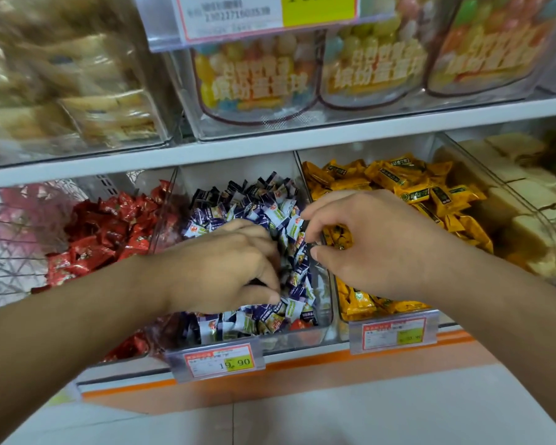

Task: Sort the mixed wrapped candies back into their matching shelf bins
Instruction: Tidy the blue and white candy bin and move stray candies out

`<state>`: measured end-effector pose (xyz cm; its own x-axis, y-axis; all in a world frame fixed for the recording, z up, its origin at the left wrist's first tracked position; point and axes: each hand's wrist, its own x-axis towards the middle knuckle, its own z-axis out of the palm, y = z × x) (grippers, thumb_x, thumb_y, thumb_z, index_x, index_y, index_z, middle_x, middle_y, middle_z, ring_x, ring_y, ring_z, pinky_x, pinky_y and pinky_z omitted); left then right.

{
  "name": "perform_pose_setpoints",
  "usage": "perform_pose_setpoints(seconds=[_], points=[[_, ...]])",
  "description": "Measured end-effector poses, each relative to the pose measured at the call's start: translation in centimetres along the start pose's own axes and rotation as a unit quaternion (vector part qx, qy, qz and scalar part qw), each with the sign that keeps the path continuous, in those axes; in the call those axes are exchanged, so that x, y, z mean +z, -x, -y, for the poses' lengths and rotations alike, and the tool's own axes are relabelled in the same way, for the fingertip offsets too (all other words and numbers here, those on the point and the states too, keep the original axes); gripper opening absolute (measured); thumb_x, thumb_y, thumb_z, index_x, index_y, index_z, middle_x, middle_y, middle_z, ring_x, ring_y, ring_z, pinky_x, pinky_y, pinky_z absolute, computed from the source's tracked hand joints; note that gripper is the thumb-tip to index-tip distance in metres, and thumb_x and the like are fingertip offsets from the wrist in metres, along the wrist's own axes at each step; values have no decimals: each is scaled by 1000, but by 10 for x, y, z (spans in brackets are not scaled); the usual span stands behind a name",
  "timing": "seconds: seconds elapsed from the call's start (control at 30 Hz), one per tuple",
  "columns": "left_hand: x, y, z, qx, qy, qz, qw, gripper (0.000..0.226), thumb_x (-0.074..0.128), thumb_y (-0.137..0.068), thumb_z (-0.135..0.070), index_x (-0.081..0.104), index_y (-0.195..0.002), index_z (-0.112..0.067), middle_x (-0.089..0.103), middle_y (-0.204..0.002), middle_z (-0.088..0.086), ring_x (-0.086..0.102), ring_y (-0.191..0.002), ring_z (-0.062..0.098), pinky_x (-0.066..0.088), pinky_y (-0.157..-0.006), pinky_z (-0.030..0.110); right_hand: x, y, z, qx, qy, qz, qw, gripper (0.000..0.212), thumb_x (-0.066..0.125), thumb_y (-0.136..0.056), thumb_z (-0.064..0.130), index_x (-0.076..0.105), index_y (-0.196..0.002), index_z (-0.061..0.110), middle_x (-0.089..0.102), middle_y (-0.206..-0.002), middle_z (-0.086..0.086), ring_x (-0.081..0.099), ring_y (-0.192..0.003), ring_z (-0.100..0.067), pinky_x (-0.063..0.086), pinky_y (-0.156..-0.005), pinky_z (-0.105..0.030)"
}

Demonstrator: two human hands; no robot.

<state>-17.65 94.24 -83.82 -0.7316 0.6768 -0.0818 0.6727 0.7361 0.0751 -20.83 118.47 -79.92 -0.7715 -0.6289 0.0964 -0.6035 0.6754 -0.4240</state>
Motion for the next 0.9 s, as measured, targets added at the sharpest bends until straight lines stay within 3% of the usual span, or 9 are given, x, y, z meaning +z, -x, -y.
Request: perform_pose_setpoints(seconds=[0.17,0.27,0.37,0.5,0.6,0.77,0.9], points=[[10,-22,-20,-10,151,-23,988,20,77,-87,-46,80,-106,-40,70,-101,-20,53,-105,1,37,-100,22,1,0,1,-8,0,-3,1000,4,68,-93,32,73,-93,33,58,-134,24,48,-130,4,30,-104,-13],[22,-25,-22,-21,161,-11,987,22,82,-83,-44,81,-103,-36,71,-97,-18,55,-100,2,40,-98,21,1,1,-1,-12,3,-5,1000,7,67,-95,31,73,-95,31,58,-134,24,47,-130,5,29,-103,-9],[26,-25,-21,-29,150,-31,988,12,81,-84,-44,80,-95,-38,68,-92,-21,52,-98,-3,32,-97,19,1,0,-1,-14,10,-3,1000,7,66,-94,30,73,-94,30,60,-131,22,48,-128,5,21,-92,6],[23,-19,-23,-68,133,-33,988,6,74,-90,-46,75,-91,-40,64,-92,-27,48,-105,-3,24,-99,19,2,0,-1,-12,10,1,1000,5,68,-94,30,73,-94,30,60,-130,21,49,-127,4,23,-90,3],[17,-7,-28,-115,132,-64,982,4,71,-93,-42,72,-93,-38,63,-91,-25,49,-102,-2,29,-101,20,3,0,0,-9,7,1,1000,4,69,-93,30,72,-95,31,59,-130,23,48,-125,5,21,-89,5],[-12,34,-42,-239,194,-193,932,6,72,-93,-33,70,-88,-36,68,-87,-23,62,-90,-5,43,-74,12,3,1,3,-11,21,8,1000,11,68,-95,31,74,-104,31,56,-138,24,44,-132,6,12,-90,10],[-29,84,-36,-323,190,-303,876,9,73,-91,-32,70,-87,-40,70,-88,-27,67,-85,-3,52,-77,19,3,3,7,-24,38,10,999,13,67,-96,30,73,-107,31,55,-142,19,44,-135,3,24,-111,-10]])
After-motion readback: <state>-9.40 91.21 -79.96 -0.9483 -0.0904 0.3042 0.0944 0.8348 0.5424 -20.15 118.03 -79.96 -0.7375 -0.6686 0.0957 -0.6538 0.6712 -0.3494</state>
